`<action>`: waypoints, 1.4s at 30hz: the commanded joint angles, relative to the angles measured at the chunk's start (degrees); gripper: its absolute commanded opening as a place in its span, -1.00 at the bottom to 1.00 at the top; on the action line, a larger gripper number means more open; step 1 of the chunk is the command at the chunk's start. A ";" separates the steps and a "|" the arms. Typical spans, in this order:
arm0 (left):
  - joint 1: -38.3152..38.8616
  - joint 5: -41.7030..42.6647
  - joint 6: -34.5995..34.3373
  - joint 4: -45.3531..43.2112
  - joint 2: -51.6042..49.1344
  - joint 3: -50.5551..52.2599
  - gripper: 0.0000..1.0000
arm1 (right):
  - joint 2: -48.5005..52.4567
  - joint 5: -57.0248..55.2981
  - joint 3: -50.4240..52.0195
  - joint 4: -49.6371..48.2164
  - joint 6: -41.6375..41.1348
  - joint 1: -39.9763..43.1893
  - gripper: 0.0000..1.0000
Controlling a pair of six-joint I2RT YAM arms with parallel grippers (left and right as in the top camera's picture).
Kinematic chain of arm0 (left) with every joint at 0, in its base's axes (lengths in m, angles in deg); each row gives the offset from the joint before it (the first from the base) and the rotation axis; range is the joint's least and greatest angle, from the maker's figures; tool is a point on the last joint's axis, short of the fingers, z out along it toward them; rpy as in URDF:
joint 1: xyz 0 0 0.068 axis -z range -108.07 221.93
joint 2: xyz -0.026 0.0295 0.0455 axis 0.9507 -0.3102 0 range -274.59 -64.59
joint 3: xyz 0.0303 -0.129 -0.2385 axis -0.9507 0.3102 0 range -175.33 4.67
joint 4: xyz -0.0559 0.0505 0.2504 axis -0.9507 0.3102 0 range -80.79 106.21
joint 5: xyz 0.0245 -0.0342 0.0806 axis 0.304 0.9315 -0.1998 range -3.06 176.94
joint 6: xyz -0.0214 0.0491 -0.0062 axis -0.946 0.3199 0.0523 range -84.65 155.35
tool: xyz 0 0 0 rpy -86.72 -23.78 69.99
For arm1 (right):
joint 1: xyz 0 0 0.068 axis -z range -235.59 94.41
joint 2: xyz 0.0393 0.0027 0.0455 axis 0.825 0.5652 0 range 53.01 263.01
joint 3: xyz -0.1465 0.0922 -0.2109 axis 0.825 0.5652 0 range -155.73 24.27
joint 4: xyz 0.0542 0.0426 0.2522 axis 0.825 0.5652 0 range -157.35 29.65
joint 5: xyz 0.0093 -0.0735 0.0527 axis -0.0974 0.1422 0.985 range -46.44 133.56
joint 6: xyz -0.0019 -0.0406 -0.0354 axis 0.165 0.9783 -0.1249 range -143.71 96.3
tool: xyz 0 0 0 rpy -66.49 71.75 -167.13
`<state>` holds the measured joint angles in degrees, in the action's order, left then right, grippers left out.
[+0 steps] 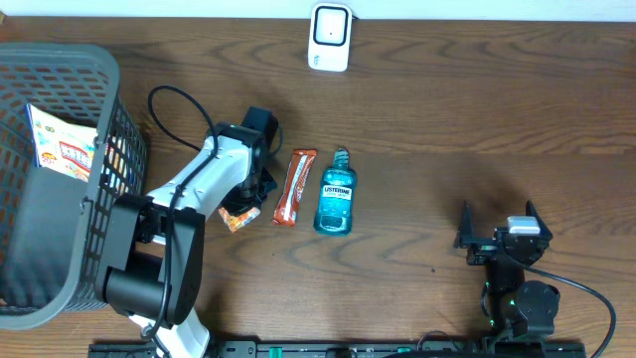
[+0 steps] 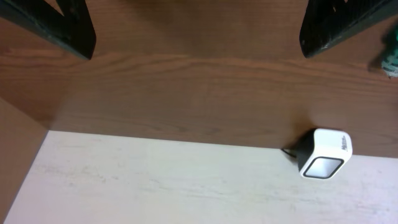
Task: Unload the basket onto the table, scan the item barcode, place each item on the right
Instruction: 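Carry the orange packet out and lower it left of the red stick, then release the orange packet and retract the left gripper toward the basket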
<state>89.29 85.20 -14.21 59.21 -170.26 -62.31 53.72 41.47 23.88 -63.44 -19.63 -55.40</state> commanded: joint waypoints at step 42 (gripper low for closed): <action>0.48 2.84 2.64 9.07 13.09 -8.24 0.71 | -0.26 0.13 0.07 0.20 0.70 -0.11 0.99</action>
<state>89.34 88.15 -13.73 67.95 -162.17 -67.99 53.72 41.47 23.88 -63.42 -19.63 -55.40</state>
